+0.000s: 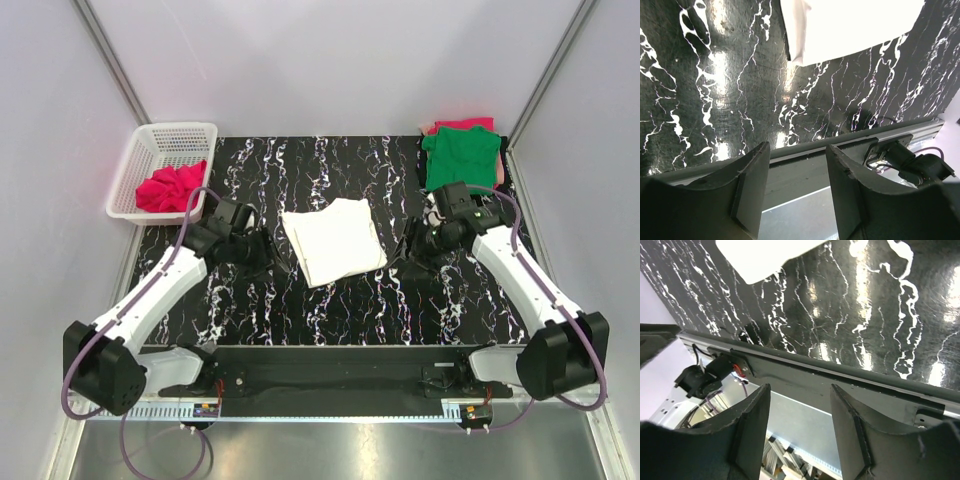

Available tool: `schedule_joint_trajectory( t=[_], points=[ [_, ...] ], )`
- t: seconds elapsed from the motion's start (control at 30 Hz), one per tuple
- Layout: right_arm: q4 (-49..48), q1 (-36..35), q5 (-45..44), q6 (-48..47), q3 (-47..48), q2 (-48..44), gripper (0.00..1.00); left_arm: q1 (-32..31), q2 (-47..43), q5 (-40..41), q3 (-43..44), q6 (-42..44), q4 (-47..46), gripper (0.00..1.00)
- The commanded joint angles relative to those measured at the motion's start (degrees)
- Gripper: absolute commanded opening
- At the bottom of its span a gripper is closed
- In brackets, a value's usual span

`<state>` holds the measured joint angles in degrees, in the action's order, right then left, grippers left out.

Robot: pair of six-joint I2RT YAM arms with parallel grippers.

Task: Fold and stack the t-shirts
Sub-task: Neatly place the folded tshirt to the corner

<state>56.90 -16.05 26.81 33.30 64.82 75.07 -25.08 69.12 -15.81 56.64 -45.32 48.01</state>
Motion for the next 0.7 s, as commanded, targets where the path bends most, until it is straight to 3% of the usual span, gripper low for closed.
schedule_joint_trajectory(
  t=[0.0, 0.23, 0.4, 0.67],
  points=[
    [-0.56, 0.23, -2.55, -0.08, -3.64, -3.00, 0.58, -0.23, -2.41, 2.80, -0.74, -1.43, -0.63, 0.53],
    [-7.49, 0.23, -4.40, 6.33, -7.24, -6.07, 0.58, -1.55, -6.11, 5.62, -6.46, -6.98, -7.05, 0.53],
    [-12.68, 0.23, -0.71, 10.90, -9.17, -7.20, 0.57, -2.69, -7.41, 8.50, 0.31, -4.25, 0.85, 0.53],
    [-15.95, 0.15, 1.67, 10.47, -18.05, -10.55, 0.57, -3.84, -18.40, 10.54, -4.78, -7.76, 5.95, 0.53]
  ],
)
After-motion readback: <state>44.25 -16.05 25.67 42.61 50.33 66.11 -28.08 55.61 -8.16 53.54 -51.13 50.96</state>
